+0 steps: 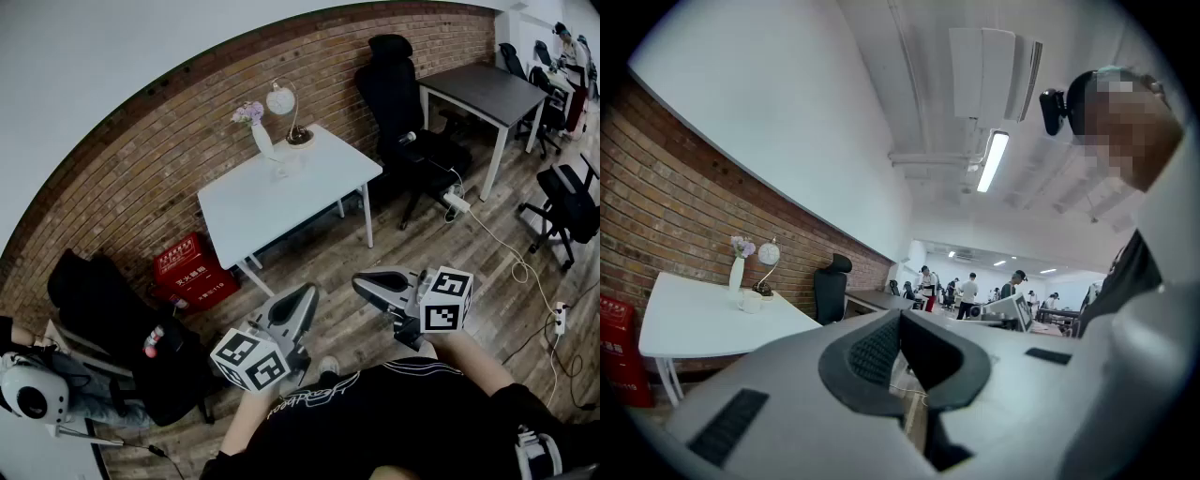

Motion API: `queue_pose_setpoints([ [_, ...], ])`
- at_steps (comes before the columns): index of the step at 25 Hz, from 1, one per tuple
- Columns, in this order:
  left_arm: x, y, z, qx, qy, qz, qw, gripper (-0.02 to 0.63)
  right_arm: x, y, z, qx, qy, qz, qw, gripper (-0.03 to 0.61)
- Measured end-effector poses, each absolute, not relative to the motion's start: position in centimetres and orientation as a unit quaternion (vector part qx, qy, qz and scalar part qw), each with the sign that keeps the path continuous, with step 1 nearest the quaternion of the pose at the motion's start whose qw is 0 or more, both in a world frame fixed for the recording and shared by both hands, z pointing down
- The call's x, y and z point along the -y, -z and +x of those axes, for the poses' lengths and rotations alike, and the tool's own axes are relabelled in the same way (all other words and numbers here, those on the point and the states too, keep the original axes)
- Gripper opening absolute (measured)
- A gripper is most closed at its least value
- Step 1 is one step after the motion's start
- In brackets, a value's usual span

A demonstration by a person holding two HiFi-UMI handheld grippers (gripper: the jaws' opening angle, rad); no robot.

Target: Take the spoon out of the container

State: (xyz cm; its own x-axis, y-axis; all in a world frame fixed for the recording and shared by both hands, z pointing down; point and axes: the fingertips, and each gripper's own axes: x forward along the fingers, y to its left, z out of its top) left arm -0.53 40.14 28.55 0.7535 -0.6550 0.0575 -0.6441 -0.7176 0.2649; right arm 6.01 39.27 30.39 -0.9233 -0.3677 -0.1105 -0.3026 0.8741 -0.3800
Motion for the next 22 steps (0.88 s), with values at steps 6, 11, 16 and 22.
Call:
queue_pose_setpoints([
  [6, -39.9, -28.2, -0.3, 0.348, 0.025, 0.927, 0.136, 0.006, -39.4, -30.2, 6.0, -0.964, 0.179, -0.175, 0.087, -0.003],
  [11, -39.5, -28.4, 0.3, 0.343, 0.023, 0.928, 0.141, 0.006, -39.1, -30.3, 6.8, -0.962, 0.181, -0.183, 0.086, -0.003],
  [16, -38.4, -29.4, -0.2, 0.345, 0.026, 0.925, 0.158, 0.006, -38.5, -31.3, 6.8, -0.959, 0.2, -0.183, 0.087, -0.003],
  [22, -34.7, -30.4, -0.8, 0.348, 0.041, 0.922, 0.166, 0.006, -35.3, -32.8, 6.7, -0.955, 0.207, -0.195, 0.081, -0.003],
])
